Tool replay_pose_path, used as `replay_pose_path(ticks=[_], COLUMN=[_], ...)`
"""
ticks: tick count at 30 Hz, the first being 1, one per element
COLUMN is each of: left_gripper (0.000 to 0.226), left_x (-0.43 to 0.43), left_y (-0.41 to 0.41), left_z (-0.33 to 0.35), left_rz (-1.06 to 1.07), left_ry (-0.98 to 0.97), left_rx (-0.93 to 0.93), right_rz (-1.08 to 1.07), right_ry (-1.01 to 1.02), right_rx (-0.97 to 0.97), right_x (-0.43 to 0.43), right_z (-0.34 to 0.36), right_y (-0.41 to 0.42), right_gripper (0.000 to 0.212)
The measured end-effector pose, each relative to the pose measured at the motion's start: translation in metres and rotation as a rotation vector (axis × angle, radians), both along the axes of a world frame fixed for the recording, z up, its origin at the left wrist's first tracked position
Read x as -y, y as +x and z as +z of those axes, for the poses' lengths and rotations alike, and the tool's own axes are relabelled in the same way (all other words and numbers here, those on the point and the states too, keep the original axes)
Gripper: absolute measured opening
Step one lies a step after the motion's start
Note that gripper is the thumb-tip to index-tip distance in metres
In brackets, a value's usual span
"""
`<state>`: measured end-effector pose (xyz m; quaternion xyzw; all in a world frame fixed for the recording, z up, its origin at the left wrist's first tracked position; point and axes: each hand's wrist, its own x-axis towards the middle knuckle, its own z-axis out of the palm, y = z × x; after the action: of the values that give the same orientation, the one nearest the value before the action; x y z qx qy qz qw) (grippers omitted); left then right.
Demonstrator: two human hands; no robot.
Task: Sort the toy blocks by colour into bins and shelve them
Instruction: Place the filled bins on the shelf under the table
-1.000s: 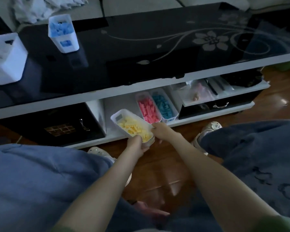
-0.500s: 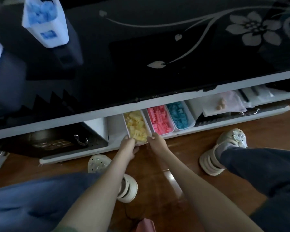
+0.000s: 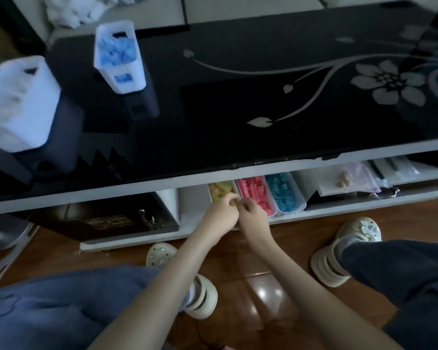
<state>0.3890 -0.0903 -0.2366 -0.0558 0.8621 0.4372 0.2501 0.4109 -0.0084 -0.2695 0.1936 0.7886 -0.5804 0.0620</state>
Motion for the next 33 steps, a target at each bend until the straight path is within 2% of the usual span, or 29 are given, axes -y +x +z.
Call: replay_pose_path(ticks=[2,4,8,11,16,19,22,24,26,29,33], left_gripper=[0.034,0.029,0.022,0.020,0.022,0.019,0.034,0.046,0.051,0.044,0.038], left_x=[0.013,0.034,0.077,0.107,0.135,0.145,0.151,0.159,0.164,0.165,0.153], left_y=[0.003,0.001,-0.016,-0.040,-0.094,-0.118,-0.137,-0.149,-0.156,-0.159,-0.143], left_z=[0.042,0.082,0.143,0.168,0.170,0.159,0.145,0.136,0.132,0.130,0.134], left_rz=[-0.091,-0.112,0.095,0.251,0.524,0.622,0.655,0.690,0.732,0.792,0.752], left_ry=[0.036,0.074,0.297,0.377,0.426,0.435,0.438,0.453,0.489,0.536,0.591], left_rx=[-0.079,-0.137,-0.151,-0.159,-0.190,-0.119,-0.062,-0.043,-0.044,-0.058,-0.068], right_rz=[0.001,0.052,0.137,0.241,0.442,0.478,0.529,0.536,0.530,0.479,0.508], right_ry=[-0.087,-0.081,0.020,0.098,0.248,0.370,0.485,0.552,0.643,0.554,0.592], right_rx=[-0.111,-0.212,-0.407,-0.443,-0.432,-0.525,-0.568,-0.538,-0.540,-0.530,-0.481], right_x=[0.000,0.003,0.024,0.054,0.096,0.120,0.140,0.147,0.146,0.142,0.120], right_z=[0.038,0.079,0.142,0.164,0.164,0.159,0.148,0.144,0.143,0.144,0.156], right_y=[0.004,0.006,-0.026,-0.075,-0.155,-0.197,-0.227,-0.241,-0.247,-0.246,-0.221], right_gripper=[0.020,0.021,0.017,0.011,0.069,0.079,0.086,0.077,0.057,0.036,0.034])
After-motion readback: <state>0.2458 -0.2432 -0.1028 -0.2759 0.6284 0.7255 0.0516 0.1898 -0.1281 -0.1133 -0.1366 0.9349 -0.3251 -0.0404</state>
